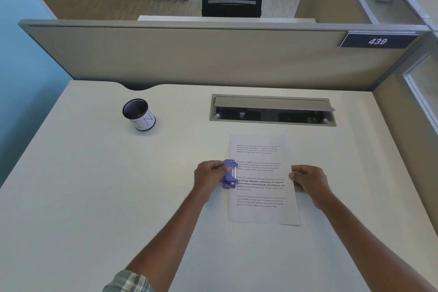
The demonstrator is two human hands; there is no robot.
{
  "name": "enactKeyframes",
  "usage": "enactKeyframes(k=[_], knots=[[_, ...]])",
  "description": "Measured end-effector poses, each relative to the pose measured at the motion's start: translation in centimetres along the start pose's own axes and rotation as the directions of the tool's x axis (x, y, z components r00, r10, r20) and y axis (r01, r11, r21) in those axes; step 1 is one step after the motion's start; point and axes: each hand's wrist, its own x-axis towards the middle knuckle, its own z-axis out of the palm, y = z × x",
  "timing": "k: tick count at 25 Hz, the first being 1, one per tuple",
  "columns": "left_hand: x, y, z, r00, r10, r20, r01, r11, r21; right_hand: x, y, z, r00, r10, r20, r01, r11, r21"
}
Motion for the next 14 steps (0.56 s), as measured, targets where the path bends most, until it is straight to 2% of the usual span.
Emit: enactKeyframes(k=[3, 6, 10, 14], knots=[[0.1, 0.0, -0.1, 1.000, -0.004, 0.000, 0.004, 1.000, 0.008, -0.3, -0.4, 0.0, 1.000, 0.009, -0.001, -0.009, 1.000, -0.013], [-0.1, 0.3, -0.1, 0.999, 0.031, 0.006, -0.032, 0.998, 0.049, -0.4, -1.0, -0.1, 0.996, -0.017, -0.088, 0.008, 0.995, -0.098], [-0.2, 1.1, 0.3, 0.973, 0.208, -0.104, -0.145, 0.893, 0.425, -0.3, -1.0, -0.6, 0.990, -0.068, -0.127, 0.042, 0.979, -0.197], [0.2, 1.9, 0.8, 0.979, 0.189, -0.081, -0.085, 0.732, 0.676, 0.1, -0.2, -1.6, 0.988, -0.016, -0.157, -0.004, 0.992, -0.127]])
